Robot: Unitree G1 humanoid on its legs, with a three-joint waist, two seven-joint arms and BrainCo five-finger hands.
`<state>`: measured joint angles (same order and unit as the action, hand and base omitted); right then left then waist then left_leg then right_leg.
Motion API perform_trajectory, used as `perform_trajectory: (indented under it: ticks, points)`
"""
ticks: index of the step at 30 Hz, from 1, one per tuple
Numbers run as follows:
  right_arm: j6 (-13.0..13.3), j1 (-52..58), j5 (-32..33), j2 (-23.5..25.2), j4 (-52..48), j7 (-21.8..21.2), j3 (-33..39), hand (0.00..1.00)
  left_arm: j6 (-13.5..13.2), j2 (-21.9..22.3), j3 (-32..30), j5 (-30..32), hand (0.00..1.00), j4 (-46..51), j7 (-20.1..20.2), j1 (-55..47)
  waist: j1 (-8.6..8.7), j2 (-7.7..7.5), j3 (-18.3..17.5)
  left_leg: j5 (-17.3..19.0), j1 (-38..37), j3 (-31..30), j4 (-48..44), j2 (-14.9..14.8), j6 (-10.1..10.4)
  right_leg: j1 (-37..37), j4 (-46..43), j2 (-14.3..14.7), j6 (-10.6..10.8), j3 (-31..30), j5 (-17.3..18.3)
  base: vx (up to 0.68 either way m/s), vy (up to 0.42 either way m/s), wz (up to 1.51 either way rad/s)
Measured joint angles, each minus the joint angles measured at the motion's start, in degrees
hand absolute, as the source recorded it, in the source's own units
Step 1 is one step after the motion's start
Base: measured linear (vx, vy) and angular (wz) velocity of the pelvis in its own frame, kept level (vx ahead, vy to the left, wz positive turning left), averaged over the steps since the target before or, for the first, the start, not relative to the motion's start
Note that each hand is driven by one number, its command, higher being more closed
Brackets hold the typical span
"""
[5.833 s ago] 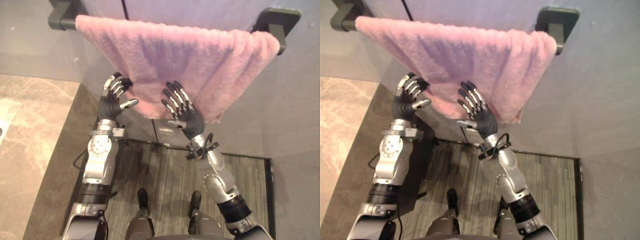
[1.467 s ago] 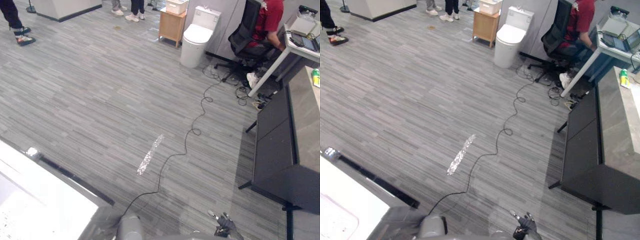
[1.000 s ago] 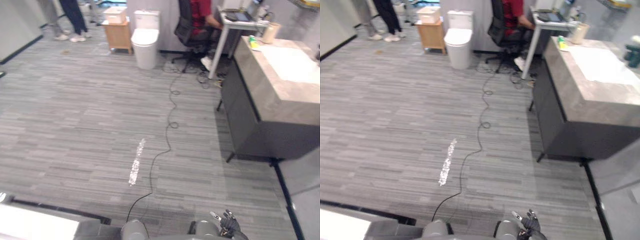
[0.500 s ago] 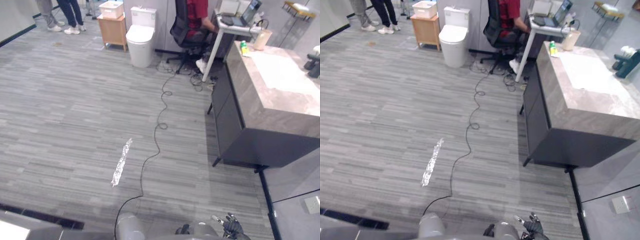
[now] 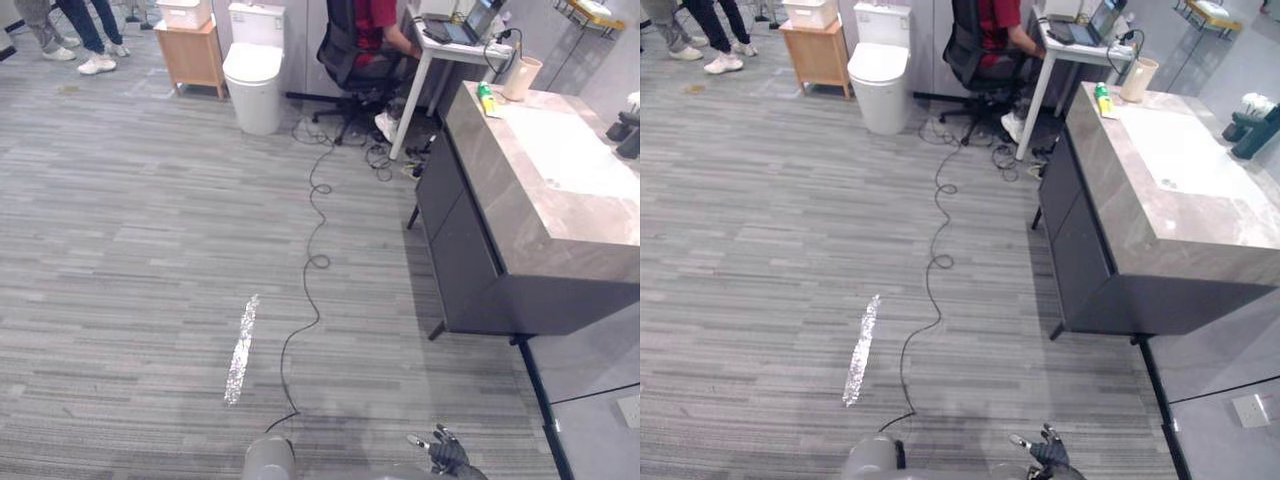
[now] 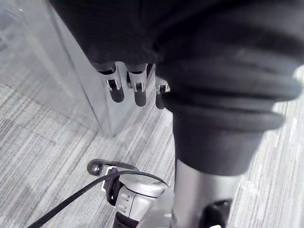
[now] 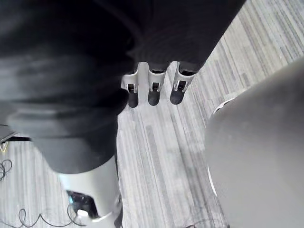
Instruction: Organize washtable
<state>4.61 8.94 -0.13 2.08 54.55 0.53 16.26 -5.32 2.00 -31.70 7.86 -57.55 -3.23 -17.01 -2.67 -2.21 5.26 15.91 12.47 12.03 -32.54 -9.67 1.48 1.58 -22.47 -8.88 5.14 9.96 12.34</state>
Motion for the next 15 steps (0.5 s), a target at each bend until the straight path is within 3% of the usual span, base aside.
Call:
perform_trajectory:
  ticks: [1,2,3,5,8,9,11,12,13,14,15]
  points:
    - [0.1,0.0,0.0,-0.1,-0.3,-0.3,0.7,0.00,0.0,-0.1,0.0,0.3,0.00,-0.6,0.0,0.3,0.03,0.07,0.0,0.5,-0.9,0.3,1.0,0.0,-0.6,1.0,-2.4,-0.3,0.2,-0.4,-0.1,-0.05,0.046,-0.32]
    - [0.2,0.0,0.1,-0.1,-0.8,-0.7,1.8,0.00,0.1,-0.4,0.2,0.6,0.00,-1.2,0.0,0.4,0.16,0.68,0.5,2.4,-1.8,1.0,2.4,0.5,-0.9,5.0,-10.4,-1.0,0.2,-1.7,-0.1,-0.07,0.030,-0.26]
    - [0.2,0.0,0.1,0.0,-1.8,-0.9,2.5,0.00,0.1,-1.0,0.9,0.7,0.00,-1.6,0.2,0.3,0.40,0.26,0.8,2.8,-3.0,1.7,2.5,0.9,-0.9,9.0,-19.1,-2.1,-1.3,-3.1,-1.3,-0.08,-0.006,-0.21]
    - [0.1,0.0,0.1,0.2,-2.1,-1.0,3.3,0.00,0.6,-1.4,1.3,0.7,0.00,-1.6,0.2,0.1,0.44,0.04,0.8,3.1,-5.3,1.9,2.4,1.0,-0.4,12.0,-26.7,-3.0,-3.1,-3.6,-5.1,-0.01,-0.057,-0.06]
    - [0.1,0.0,0.1,0.2,-2.2,-1.0,3.4,0.00,1.0,-1.4,1.3,0.8,0.00,-1.4,0.1,-0.2,0.50,0.20,0.8,3.3,-7.2,1.6,2.9,0.1,-0.1,12.8,-29.6,-3.8,-4.4,-2.0,-6.4,0.02,-0.089,-0.06]
    - [0.1,-0.1,0.1,0.1,-2.2,-0.9,3.4,0.00,1.1,-1.4,1.3,0.8,0.00,-1.4,0.1,-0.1,0.47,0.25,0.8,3.2,-7.1,1.6,3.2,-0.3,0.1,12.9,-29.5,-4.0,-4.7,-1.4,-5.6,0.04,-0.138,-0.17]
    - [-0.1,-0.3,0.0,0.0,-2.1,-0.8,3.6,0.00,1.1,-1.4,1.3,0.7,0.00,-1.6,0.0,0.2,0.39,0.55,0.7,2.8,-7.1,1.6,5.0,-1.9,0.6,13.0,-22.8,-5.1,-3.9,3.8,2.2,0.05,-0.181,-0.24]
    - [-0.2,-0.3,0.0,-0.1,-2.0,-0.8,3.6,0.00,1.1,-1.4,1.3,0.8,0.00,-1.7,0.0,0.2,0.34,0.65,0.7,2.7,-7.1,1.6,5.4,-2.4,0.9,12.9,-19.4,-5.3,-3.5,4.9,2.7,0.05,-0.192,-0.26]
    - [-0.6,-0.4,-0.1,0.0,-1.8,-0.7,3.4,0.00,1.1,-1.6,1.3,0.8,0.00,-1.8,0.0,0.1,0.33,0.53,0.6,2.0,-7.2,1.7,6.4,-3.2,2.2,11.6,-10.4,-5.1,-3.3,5.8,1.8,0.09,-0.323,-0.13]
    - [-0.9,-0.2,-0.1,0.3,-1.5,-0.7,3.5,0.00,1.1,-2.4,1.2,0.8,0.00,-1.8,0.0,-0.2,0.56,-0.45,0.1,2.1,-7.3,1.6,6.6,-3.4,3.5,10.1,-2.3,-5.3,-1.4,5.6,-3.8,0.11,-0.323,-0.04]
    - [-1.0,-0.3,0.1,0.2,-1.4,-0.7,3.9,0.00,1.2,-2.4,1.2,0.8,0.00,-2.3,0.0,0.1,0.54,-0.26,-0.1,2.3,-7.6,1.1,6.6,-4.2,4.6,9.6,-2.3,-4.9,0.6,5.8,-4.8,0.19,-0.384,0.05]
